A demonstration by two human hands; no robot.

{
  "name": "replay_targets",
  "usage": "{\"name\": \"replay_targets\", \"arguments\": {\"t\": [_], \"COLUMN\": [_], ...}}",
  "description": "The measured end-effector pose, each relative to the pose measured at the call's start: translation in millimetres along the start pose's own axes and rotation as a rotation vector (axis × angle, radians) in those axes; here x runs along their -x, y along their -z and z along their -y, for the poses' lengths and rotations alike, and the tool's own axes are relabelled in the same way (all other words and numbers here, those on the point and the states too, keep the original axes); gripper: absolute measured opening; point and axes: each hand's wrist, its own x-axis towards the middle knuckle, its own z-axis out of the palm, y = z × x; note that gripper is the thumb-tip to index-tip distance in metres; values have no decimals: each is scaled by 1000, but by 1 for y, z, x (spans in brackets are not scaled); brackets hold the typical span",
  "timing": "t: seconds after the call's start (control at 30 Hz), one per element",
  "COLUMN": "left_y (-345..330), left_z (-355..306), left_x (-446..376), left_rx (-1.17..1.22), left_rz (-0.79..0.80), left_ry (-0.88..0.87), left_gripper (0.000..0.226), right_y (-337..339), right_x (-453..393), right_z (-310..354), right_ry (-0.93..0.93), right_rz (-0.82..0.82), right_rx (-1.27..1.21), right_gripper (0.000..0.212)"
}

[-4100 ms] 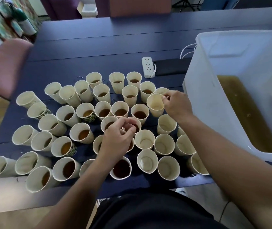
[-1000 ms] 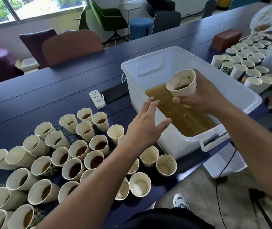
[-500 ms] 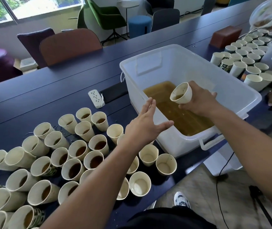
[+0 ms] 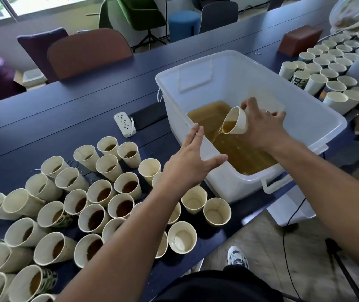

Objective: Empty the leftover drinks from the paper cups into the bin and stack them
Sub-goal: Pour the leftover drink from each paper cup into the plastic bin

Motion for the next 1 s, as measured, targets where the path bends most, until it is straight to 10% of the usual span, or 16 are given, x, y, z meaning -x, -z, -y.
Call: {"name": "replay_targets", "arguments": {"t": [1.0], "left_y": [1], "left_z": [1], "left_x": [0], "left_rx": [14], "left_rz": [6], "left_ry": [-5], "left_gripper": [99], "right_y": [-2], "right_x": [-2], "right_z": [-1], "right_ry": [188], "right_rz": [-176], "right_rx": [247], "right_gripper": [64]}}
